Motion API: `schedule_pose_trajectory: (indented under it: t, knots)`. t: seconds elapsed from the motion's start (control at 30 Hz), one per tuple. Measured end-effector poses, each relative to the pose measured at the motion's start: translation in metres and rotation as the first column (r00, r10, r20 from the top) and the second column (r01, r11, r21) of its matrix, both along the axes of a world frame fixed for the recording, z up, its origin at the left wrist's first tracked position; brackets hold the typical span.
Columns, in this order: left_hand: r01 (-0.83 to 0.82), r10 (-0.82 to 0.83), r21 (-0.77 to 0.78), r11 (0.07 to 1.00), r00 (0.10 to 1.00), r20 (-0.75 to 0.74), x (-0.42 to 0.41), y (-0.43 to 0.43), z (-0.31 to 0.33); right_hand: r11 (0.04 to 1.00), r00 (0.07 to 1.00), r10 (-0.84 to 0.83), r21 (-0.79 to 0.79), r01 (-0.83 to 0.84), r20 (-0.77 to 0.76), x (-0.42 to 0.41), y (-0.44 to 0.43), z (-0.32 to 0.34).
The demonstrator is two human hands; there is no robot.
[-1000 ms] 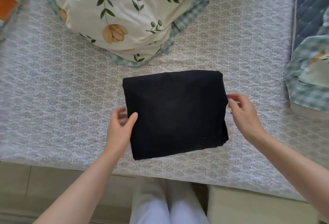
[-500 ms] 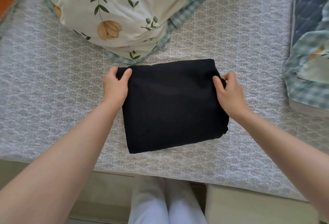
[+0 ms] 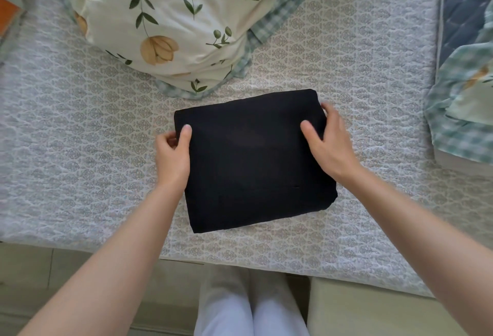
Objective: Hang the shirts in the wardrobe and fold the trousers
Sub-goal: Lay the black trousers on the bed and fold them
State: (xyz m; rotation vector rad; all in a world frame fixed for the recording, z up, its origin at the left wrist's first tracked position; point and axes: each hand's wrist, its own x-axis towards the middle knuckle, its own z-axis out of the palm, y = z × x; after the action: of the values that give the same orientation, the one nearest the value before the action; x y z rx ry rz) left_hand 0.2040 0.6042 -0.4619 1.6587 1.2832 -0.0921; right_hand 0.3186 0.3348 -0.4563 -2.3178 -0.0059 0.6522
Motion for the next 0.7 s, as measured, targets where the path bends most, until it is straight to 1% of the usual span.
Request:
schedule_pose_trajectory:
  t: [0.03,0.07,0.1,0.17,0.23,0.3,0.37,0.47,0.6,0.7]
  knots:
    - [0.005,-0.005,-0.042,0.999,1.000,-0.008,-0.010,-0.005,0.001,1.000,1.000,0.007,0.002,-0.007,-0.016,-0.003,-0.002,-0.001]
    - [0.004,-0.005,-0.090,0.996,1.000,-0.014,-0.019,-0.011,0.002,1.000,0.999,-0.023,0.016,0.024,-0.045,-0.005,-0.004,-0.001]
    - [0.007,-0.010,-0.127,0.992,1.000,-0.020,-0.029,-0.017,0.003,0.995,0.992,-0.083,0.042,0.088,-0.098,-0.006,-0.007,0.000]
    - [0.038,-0.043,-0.153,0.988,0.998,-0.034,-0.044,-0.028,0.005,0.970,0.951,-0.196,0.091,0.223,-0.241,-0.012,-0.013,0.003]
    - [0.046,-0.053,-0.160,0.986,0.998,-0.040,-0.050,-0.034,0.008,0.955,0.909,-0.220,0.113,0.275,-0.355,-0.023,-0.019,0.002]
    - [0.017,-0.027,-0.199,0.980,0.999,-0.044,-0.049,-0.036,0.012,0.947,0.880,-0.192,0.152,0.282,-0.434,-0.034,-0.020,0.001]
    - [-0.026,0.010,-0.292,0.956,0.998,-0.056,-0.045,-0.035,0.014,0.936,0.861,-0.168,0.197,0.293,-0.480,-0.040,-0.017,0.000]
    - [-0.060,0.033,-0.438,0.897,0.997,-0.068,-0.043,-0.034,0.015,0.919,0.840,-0.146,0.243,0.310,-0.522,-0.037,-0.010,0.004]
    - [-0.094,0.088,-0.475,0.875,0.995,-0.036,-0.046,-0.035,0.016,0.912,0.787,-0.137,0.234,0.337,-0.601,-0.030,-0.008,0.009]
    - [-0.090,0.099,-0.471,0.878,0.995,-0.006,-0.053,-0.036,0.018,0.915,0.774,-0.160,0.201,0.349,-0.612,-0.031,-0.007,0.012]
